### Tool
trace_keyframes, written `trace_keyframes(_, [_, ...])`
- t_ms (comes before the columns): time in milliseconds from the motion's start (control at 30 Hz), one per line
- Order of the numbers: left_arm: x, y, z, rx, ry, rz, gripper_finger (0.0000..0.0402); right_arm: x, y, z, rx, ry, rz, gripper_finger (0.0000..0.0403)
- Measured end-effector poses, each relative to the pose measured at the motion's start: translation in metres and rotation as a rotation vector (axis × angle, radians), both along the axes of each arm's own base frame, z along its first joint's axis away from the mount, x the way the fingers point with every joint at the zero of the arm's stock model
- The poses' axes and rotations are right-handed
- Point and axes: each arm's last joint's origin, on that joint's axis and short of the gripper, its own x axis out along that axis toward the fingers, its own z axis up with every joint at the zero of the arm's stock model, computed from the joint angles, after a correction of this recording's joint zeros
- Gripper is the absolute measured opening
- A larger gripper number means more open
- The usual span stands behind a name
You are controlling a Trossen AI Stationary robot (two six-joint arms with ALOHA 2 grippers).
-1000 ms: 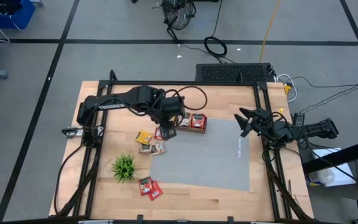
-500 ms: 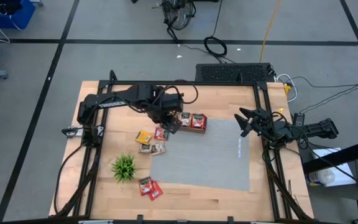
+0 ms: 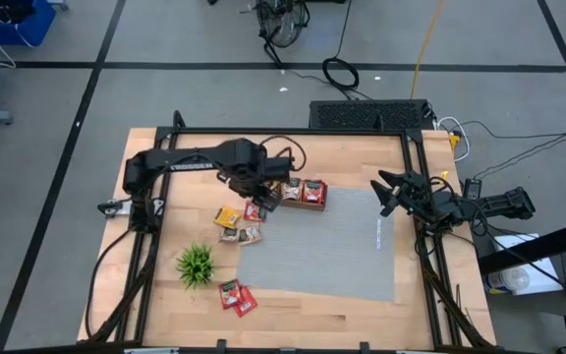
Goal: Pick & Place Tea
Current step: Put the yellow tea bag into the left section of the wooden organizer
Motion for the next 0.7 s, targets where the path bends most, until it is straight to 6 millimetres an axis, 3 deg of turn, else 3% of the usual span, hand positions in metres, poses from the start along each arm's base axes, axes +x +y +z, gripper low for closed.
trace_keyframes(300, [-0.009,-0.004,-0.04,0.013,-0.038,0.035,0.0184,0.0,0.0,0.0,0.0,0.001,0.0,0.0242])
trace_keyframes(700, [-0.038,-0.017,-0.086,0.031,-0.031,0.096,0.0184,0.0,0.0,0.0,-0.001,0.004,0.0,0.0242])
